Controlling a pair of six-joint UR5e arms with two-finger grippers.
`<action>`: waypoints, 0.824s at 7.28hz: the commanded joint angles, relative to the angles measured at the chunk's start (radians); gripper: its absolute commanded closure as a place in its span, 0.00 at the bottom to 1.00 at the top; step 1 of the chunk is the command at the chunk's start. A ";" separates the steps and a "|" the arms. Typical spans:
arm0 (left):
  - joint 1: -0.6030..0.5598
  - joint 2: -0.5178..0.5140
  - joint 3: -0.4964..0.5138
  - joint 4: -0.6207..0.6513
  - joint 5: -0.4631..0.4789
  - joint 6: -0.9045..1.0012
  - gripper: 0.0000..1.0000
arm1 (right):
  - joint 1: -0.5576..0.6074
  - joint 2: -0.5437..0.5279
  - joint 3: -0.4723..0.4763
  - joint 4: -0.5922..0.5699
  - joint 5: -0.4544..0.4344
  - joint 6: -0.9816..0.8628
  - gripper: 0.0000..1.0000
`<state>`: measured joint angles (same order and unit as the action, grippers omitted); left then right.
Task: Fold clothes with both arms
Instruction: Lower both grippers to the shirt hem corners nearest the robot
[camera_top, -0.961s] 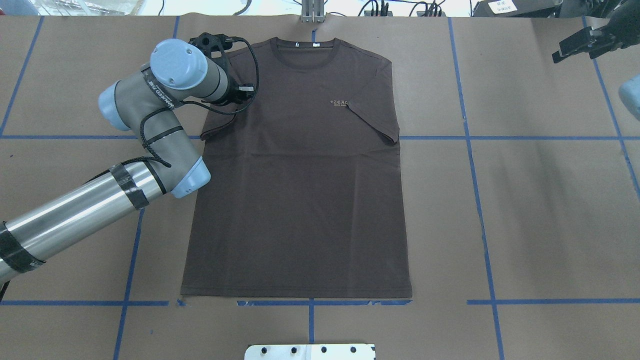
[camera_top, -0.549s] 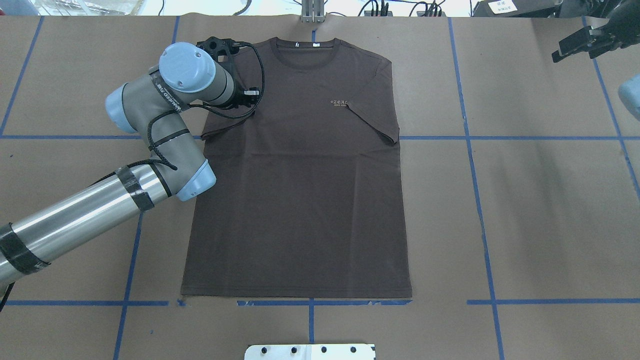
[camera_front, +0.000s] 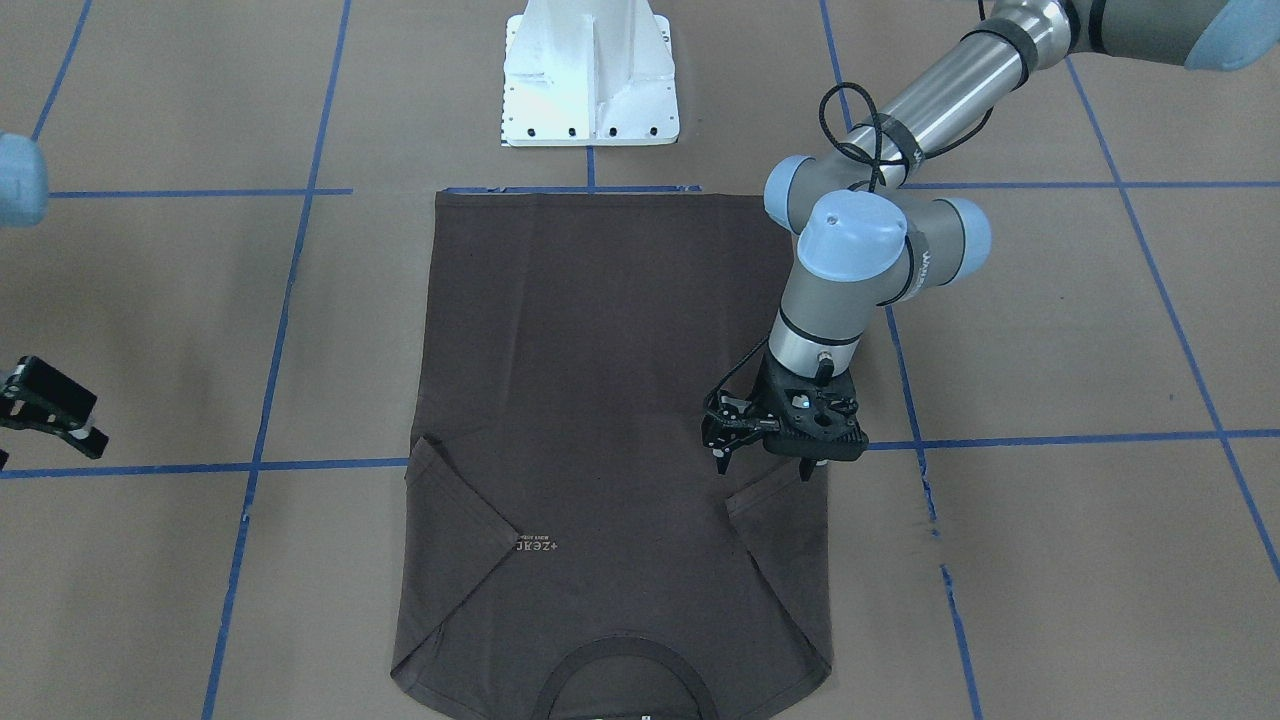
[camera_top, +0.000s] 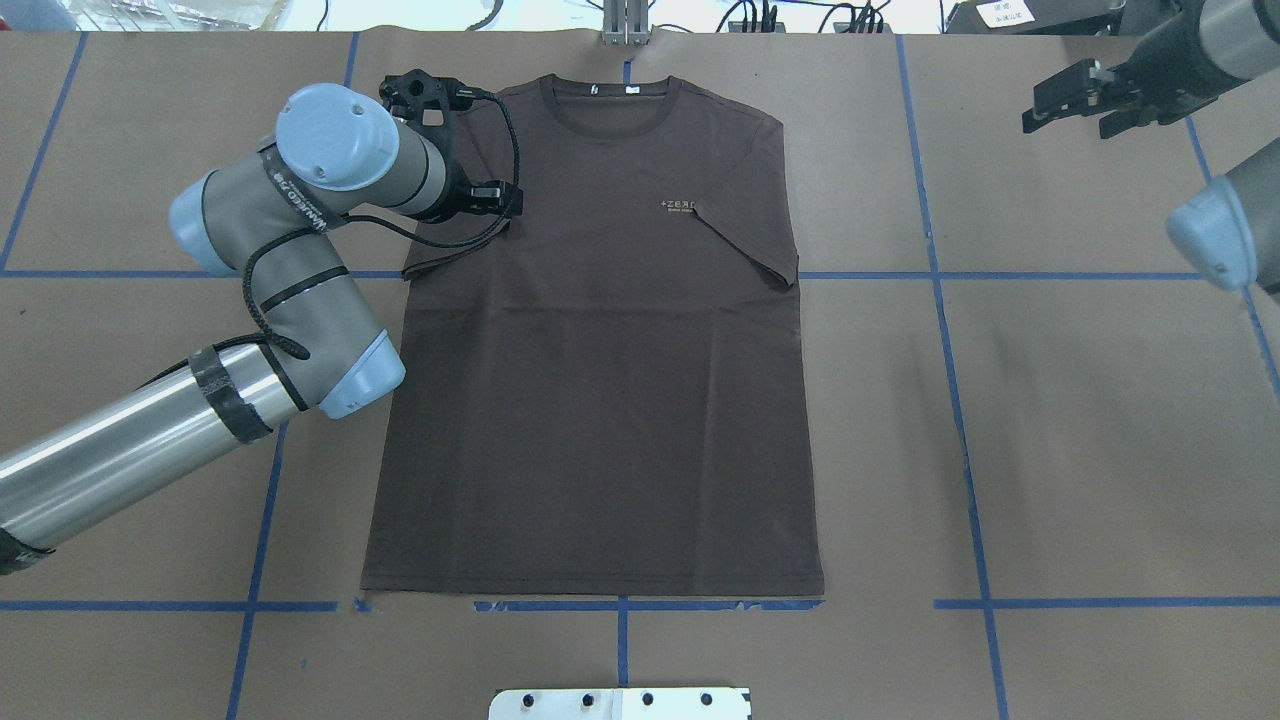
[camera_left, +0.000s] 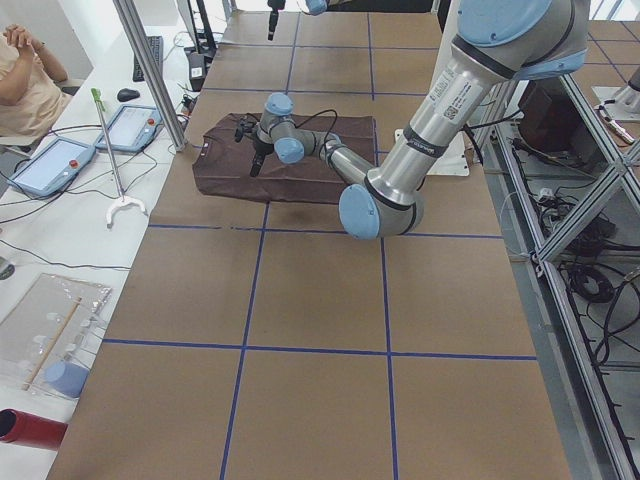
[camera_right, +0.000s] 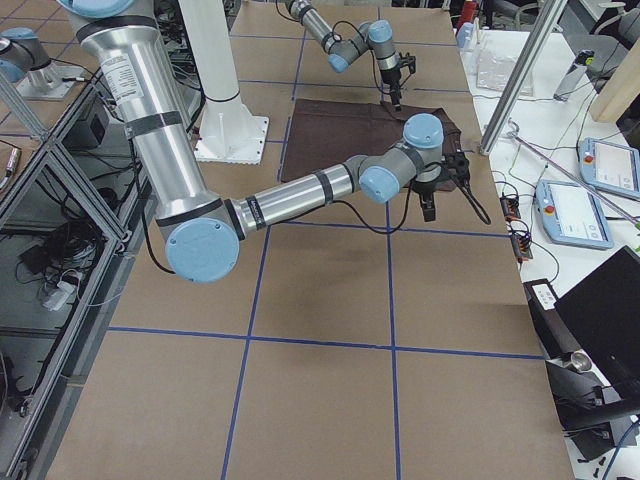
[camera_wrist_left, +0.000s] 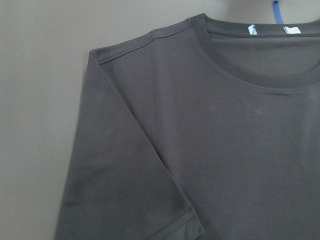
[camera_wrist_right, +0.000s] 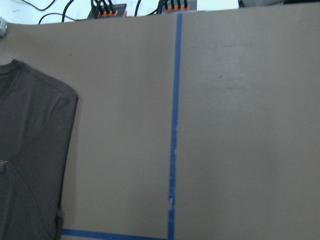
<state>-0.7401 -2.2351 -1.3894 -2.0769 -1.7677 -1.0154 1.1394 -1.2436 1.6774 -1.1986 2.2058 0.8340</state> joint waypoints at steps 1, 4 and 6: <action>0.008 0.104 -0.168 0.009 -0.016 -0.005 0.00 | -0.229 -0.084 0.230 -0.007 -0.195 0.320 0.00; 0.112 0.317 -0.424 0.006 -0.010 -0.111 0.00 | -0.583 -0.253 0.486 -0.013 -0.511 0.693 0.01; 0.220 0.456 -0.564 0.006 -0.001 -0.230 0.00 | -0.793 -0.371 0.600 -0.015 -0.645 0.874 0.12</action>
<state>-0.5819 -1.8668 -1.8668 -2.0706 -1.7722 -1.1766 0.4686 -1.5477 2.2043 -1.2118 1.6342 1.5869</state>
